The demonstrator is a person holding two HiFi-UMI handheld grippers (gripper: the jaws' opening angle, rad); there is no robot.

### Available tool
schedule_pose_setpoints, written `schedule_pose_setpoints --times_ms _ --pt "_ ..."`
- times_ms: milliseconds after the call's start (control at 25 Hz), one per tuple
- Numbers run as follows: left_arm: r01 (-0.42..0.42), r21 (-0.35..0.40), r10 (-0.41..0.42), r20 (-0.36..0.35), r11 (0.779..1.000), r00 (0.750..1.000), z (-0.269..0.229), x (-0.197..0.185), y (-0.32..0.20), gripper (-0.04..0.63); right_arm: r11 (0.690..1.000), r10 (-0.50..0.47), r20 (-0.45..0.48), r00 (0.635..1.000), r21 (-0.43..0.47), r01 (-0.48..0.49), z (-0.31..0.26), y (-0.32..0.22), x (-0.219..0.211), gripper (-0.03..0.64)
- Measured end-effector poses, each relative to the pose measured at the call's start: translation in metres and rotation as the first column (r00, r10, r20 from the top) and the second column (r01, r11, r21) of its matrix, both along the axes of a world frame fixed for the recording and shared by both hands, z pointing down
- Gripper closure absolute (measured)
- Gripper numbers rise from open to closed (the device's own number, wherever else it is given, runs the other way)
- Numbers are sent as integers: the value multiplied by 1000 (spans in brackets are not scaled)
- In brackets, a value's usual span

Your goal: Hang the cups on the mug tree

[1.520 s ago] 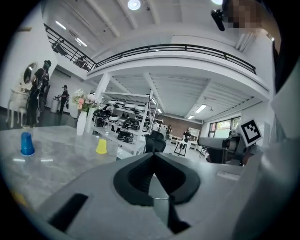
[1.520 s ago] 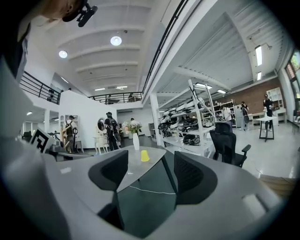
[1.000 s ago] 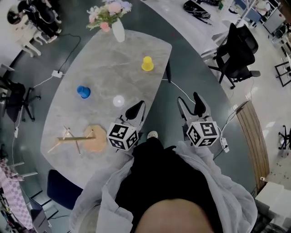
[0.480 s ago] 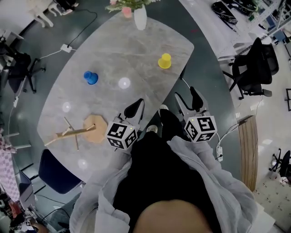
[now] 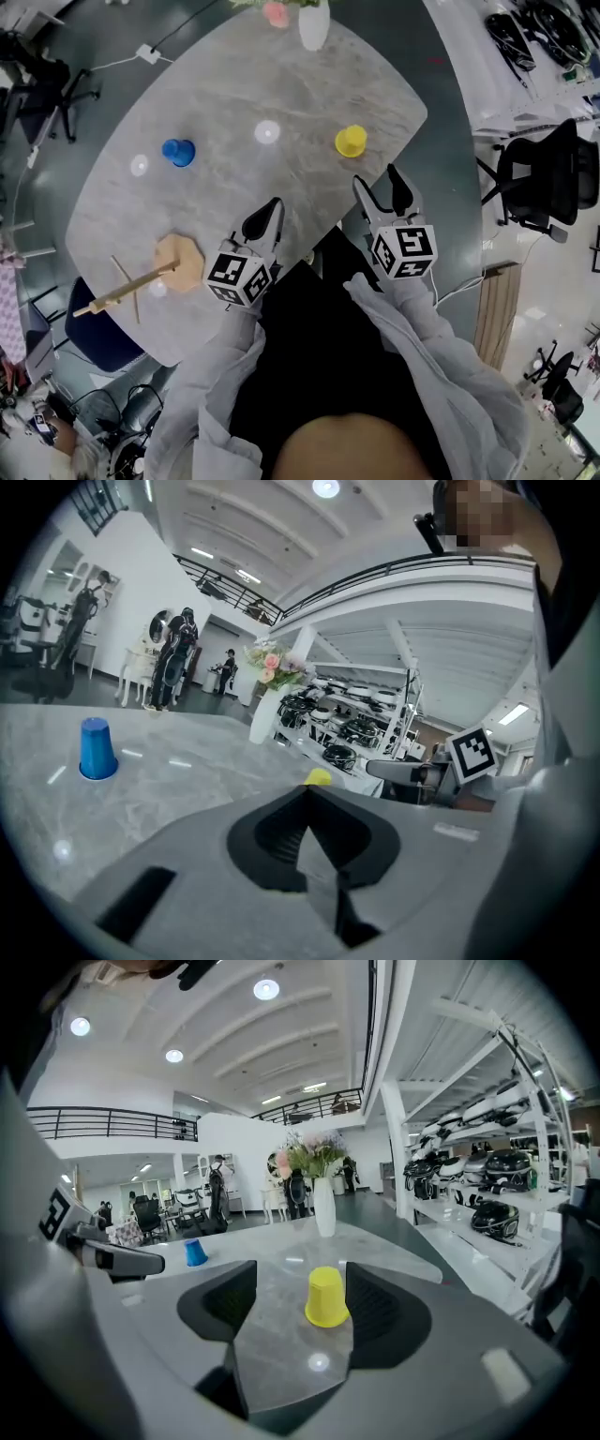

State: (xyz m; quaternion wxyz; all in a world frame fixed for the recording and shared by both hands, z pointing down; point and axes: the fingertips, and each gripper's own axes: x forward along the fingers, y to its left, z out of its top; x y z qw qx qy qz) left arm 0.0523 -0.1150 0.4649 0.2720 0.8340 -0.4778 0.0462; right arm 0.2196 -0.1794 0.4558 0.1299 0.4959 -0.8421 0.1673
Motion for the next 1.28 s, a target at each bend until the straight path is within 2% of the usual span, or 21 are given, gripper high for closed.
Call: schedule_pose_setpoints --times_ms 400,680,800,1040,1280 --pt "138 -106 -138 7 985 990 65 -9 -46 598 987 -151 -45 988 -71 148 86 -75 -14 316" --pt "224 -152 -225 6 963 974 101 -14 -51 598 970 -241 -66 968 -32 240 117 -104 -31 302" --pt "245 -159 -246 18 956 969 102 -13 -47 598 966 -260 -69 963 -22 259 114 -109 -34 347" --pt "265 -151 -263 33 952 964 89 -8 -44 598 954 -298 -63 952 -37 296 106 -109 -35 350" --pt "320 -108 -313 76 941 947 61 -17 -48 598 938 -346 -39 937 -1 347 78 -116 -47 351"
